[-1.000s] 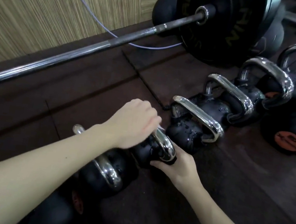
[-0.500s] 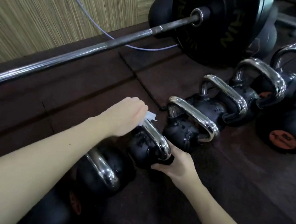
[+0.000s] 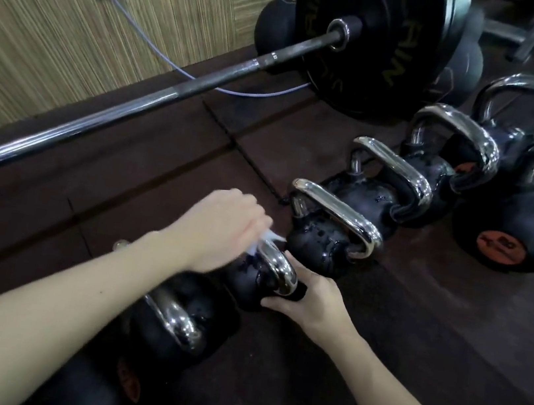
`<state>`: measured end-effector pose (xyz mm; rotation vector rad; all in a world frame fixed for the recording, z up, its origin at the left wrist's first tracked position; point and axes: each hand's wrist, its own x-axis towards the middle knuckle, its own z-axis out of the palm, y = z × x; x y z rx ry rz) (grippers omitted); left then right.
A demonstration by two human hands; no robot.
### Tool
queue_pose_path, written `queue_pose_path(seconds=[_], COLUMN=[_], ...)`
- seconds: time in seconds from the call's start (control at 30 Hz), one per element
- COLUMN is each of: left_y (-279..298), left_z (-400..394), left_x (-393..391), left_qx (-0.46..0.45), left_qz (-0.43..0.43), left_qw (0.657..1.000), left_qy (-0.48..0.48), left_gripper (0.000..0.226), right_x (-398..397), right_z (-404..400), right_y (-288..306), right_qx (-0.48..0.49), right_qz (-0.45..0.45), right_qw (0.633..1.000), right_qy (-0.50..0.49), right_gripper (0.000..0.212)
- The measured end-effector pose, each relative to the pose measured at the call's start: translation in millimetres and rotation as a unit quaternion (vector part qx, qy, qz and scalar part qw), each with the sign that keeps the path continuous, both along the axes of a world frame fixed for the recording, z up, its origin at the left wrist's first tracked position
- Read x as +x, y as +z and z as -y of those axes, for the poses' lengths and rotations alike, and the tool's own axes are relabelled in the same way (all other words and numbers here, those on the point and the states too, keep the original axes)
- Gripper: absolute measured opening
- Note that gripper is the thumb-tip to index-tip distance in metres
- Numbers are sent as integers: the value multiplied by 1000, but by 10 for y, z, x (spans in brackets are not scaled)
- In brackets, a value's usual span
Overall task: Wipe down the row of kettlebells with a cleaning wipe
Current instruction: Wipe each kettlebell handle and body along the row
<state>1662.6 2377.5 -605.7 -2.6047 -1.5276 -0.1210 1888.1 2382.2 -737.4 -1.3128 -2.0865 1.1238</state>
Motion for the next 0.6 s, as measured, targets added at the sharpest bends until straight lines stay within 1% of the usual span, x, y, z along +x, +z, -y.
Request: queue_pose_path(seconds=[0.07,0.1,0.13,0.2,0.3,0.33,0.4,0.5,0.57,0.6], left_y=[-33,-19,17,46,-14,-21,-16,18,2,-11], left_z=[-61,-65,-46,59,343,378,314,119,32,28], left_x=[-135,-134,-100,65,322,357,293,113,-20,-53], left_qx=[-22,-29,-35,-23,-52,-55,-61,-38,-42,-24], left_qz=[53,71,69,55,14,17,23,54,113,76], left_qw=[996,993,992,996,998,998,998,994,976,978], left_qy=[73,92,102,63,13,-6,-1,83,181,192], left_gripper=[34,35,34,30,39,40,40,36,37,38], right_x=[-1,5,4,1,-12,-18,-17,19,36,38], right_z=[38,54,67,83,73,69,59,22,8,6], right_y=[29,37,44,62,79,88,84,65,67,66], right_qx=[-13,-12,-15,-31,-46,-51,-47,-42,-47,-50], right_qz=[-31,-40,-44,-42,-24,-16,-16,-40,-48,-48], right_qw=[999,999,999,998,998,998,999,998,998,998], right_qy=[-6,-12,-16,-22,-23,-19,-12,-7,6,11], right_gripper=[93,94,95,97,94,92,91,95,97,98])
